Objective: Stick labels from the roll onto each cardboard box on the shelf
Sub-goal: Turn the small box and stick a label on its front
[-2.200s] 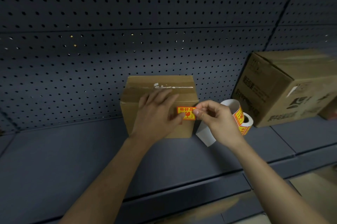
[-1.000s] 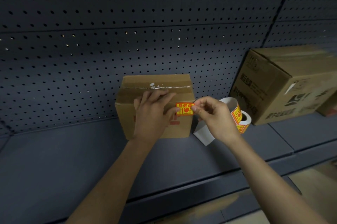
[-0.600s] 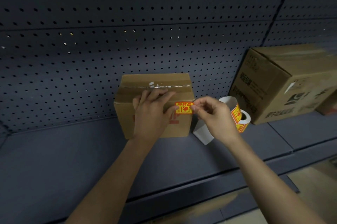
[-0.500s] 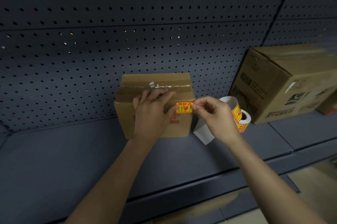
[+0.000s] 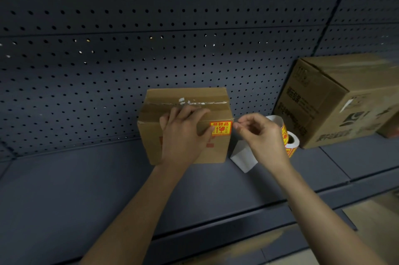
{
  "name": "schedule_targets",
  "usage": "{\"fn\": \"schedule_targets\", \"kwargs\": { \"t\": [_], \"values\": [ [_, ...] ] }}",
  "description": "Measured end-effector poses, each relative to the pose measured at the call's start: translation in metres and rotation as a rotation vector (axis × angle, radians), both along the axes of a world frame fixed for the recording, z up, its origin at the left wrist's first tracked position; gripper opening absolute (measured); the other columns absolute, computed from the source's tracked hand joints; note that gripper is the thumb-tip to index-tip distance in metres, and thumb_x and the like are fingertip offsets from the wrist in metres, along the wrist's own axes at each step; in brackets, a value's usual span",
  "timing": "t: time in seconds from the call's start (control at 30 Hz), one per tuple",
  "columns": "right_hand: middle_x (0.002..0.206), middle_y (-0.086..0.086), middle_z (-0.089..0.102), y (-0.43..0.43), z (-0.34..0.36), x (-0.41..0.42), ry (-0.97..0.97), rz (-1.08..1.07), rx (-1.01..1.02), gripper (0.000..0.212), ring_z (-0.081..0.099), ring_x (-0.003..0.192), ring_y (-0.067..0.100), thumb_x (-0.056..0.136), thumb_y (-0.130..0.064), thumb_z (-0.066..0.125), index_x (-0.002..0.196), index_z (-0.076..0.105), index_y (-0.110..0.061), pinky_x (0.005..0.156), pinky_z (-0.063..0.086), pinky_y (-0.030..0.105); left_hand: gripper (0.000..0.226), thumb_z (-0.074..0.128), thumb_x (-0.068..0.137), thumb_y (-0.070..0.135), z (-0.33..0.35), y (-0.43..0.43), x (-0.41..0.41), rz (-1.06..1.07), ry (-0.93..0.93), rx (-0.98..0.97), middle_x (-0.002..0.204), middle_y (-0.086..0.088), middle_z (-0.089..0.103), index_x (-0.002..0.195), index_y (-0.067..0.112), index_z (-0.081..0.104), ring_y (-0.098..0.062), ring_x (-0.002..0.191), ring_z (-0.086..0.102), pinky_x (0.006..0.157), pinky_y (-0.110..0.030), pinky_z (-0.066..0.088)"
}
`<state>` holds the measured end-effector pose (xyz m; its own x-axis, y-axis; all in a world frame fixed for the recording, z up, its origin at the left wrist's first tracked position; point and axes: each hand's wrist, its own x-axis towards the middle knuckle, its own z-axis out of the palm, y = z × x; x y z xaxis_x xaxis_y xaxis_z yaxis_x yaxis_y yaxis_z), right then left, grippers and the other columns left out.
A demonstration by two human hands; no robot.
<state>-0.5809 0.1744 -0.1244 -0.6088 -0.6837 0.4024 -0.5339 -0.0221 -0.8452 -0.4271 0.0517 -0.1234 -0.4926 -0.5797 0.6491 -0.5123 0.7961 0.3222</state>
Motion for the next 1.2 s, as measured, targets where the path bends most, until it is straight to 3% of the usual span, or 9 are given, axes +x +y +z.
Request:
{"fn": "schedule_targets", "kwargs": {
  "t": [0.2,0.4,0.7,0.83,1.2],
  "values": [
    [0.087,0.001,0.067,0.001,0.002,-0.003,-0.023,0.064,-0.028,0.015,0.062,0.079,0.016,0.085,-0.018,0.077,0.095,0.067,-0.026,0.075,0.051,0.021,0.040,0.066,0.079,0.050,-0.001,0.000,0.000,0.019,-0.014,-0.028,0.109,0.006,0.063,0.113,0.029,0.068,-0.025,0.103,0.055,0.088,-0.040,0.031],
    [0.112,-0.005,0.055,-0.011,0.001,0.002,0.278,0.067,0.030,0.029,0.057,0.102,0.002,0.087,-0.030,0.073,0.114,0.070,-0.020,0.084,0.046,0.016,0.045,0.058,0.082,0.061,-0.005,-0.002,-0.001,0.026,0.007,-0.089,0.108,0.006,0.064,0.111,0.029,0.069,-0.024,0.100,0.057,0.088,-0.039,0.028],
    [0.108,-0.002,0.054,-0.020,-0.006,-0.003,0.408,0.033,-0.079,0.019,0.051,0.100,-0.014,0.089,-0.020,0.070,0.101,0.074,-0.006,0.078,0.041,0.004,0.043,0.057,0.083,0.061,-0.009,-0.006,-0.004,0.041,0.015,-0.127,0.104,0.008,0.067,0.108,0.029,0.072,-0.023,0.096,0.060,0.087,-0.036,0.028],
    [0.112,0.004,0.054,-0.018,-0.010,-0.004,0.420,0.062,-0.083,0.025,0.048,0.106,-0.014,0.088,-0.022,0.069,0.108,0.072,-0.006,0.085,0.039,0.003,0.042,0.061,0.084,0.060,-0.011,-0.006,-0.002,0.035,0.002,-0.157,0.107,0.007,0.067,0.110,0.029,0.071,-0.023,0.097,0.060,0.088,-0.038,0.029],
    [0.117,0.003,0.051,-0.018,-0.017,-0.007,0.428,0.066,-0.040,0.029,0.048,0.106,-0.005,0.088,-0.021,0.071,0.114,0.068,-0.009,0.087,0.039,0.003,0.045,0.060,0.084,0.060,-0.016,-0.011,-0.003,0.037,-0.017,-0.217,0.112,0.007,0.067,0.114,0.028,0.069,-0.023,0.097,0.061,0.087,-0.038,0.031]
  ]
}}
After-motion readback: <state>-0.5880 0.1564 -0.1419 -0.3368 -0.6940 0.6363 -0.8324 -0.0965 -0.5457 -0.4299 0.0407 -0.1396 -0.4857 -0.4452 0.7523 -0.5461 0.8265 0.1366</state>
